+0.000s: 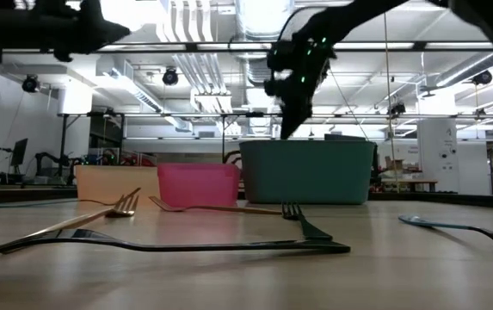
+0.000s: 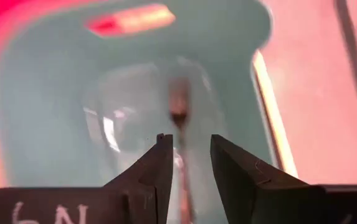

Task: Sort silverware by color (type)
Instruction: Put the blue fork into the orange bin

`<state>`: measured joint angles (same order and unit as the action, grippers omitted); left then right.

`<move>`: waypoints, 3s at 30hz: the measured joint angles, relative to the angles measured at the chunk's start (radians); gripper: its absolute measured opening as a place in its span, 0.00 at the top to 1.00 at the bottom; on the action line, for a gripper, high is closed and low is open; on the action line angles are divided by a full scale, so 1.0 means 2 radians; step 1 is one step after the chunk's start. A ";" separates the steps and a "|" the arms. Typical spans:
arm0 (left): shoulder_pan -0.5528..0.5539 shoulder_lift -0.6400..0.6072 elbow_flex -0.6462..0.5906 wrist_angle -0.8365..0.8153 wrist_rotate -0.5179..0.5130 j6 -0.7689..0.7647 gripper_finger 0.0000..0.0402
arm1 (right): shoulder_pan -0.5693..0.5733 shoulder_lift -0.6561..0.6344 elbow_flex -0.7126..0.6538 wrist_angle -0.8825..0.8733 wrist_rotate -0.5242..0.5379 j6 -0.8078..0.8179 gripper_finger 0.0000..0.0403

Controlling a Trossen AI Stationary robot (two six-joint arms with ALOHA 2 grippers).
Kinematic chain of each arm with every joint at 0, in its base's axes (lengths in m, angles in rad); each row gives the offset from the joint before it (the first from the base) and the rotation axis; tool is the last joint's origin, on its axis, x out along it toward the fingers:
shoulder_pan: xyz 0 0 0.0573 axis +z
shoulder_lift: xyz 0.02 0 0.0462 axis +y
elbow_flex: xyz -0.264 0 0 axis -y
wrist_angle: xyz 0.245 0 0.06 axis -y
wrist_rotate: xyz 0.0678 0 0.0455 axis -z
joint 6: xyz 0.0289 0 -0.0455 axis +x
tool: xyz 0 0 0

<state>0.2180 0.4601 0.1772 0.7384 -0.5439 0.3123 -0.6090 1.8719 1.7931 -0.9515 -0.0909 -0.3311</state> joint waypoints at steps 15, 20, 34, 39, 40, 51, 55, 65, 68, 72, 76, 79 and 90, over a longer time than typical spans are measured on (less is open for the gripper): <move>0.000 0.146 0.301 -0.793 0.120 -0.311 0.74 | 0.070 -0.192 -0.219 0.200 -0.048 0.029 0.79; 0.000 0.196 0.273 -0.799 0.246 -0.326 0.74 | 0.096 -0.232 -0.293 0.271 -0.047 0.043 0.82; -0.004 0.280 0.223 -0.793 0.264 -0.323 0.74 | 0.125 -0.296 -0.393 0.353 -0.046 0.029 0.84; -0.005 0.308 0.219 -0.773 0.253 -0.322 0.72 | 0.125 -0.305 -0.396 0.353 -0.046 -0.001 0.84; -0.006 0.313 0.219 -0.771 0.251 -0.322 0.71 | 0.125 -0.305 -0.396 0.351 -0.046 -0.007 0.84; -0.007 0.369 0.218 -0.766 0.221 -0.318 0.52 | 0.123 -0.306 -0.396 0.348 -0.046 -0.048 0.85; -0.007 0.396 0.218 -0.766 0.198 -0.327 0.52 | 0.122 -0.306 -0.396 0.355 -0.045 -0.067 0.85; -0.007 0.459 0.218 -0.754 0.184 -0.335 0.52 | 0.106 -0.306 -0.396 0.366 -0.045 -0.076 0.86; -0.007 0.476 0.219 -0.746 0.184 -0.333 0.52 | 0.099 -0.306 -0.396 0.366 -0.045 -0.072 0.86; -0.007 0.488 0.220 -0.748 0.185 -0.331 0.54 | 0.095 -0.306 -0.396 0.359 -0.045 -0.065 0.86; -0.007 0.485 0.220 -0.749 0.189 -0.337 0.61 | 0.095 -0.306 -0.396 0.358 -0.046 -0.066 0.86; -0.007 0.478 0.219 -0.745 0.193 -0.339 0.69 | 0.095 -0.306 -0.396 0.358 -0.046 -0.066 0.86; -0.007 0.473 0.218 -0.744 0.215 -0.350 0.98 | 0.095 -0.306 -0.396 0.359 -0.046 -0.063 0.86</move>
<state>0.2039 1.4063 0.6140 -0.7501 -0.1138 -0.3884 -0.4198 1.2594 1.0004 -0.2340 -0.1825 -0.4564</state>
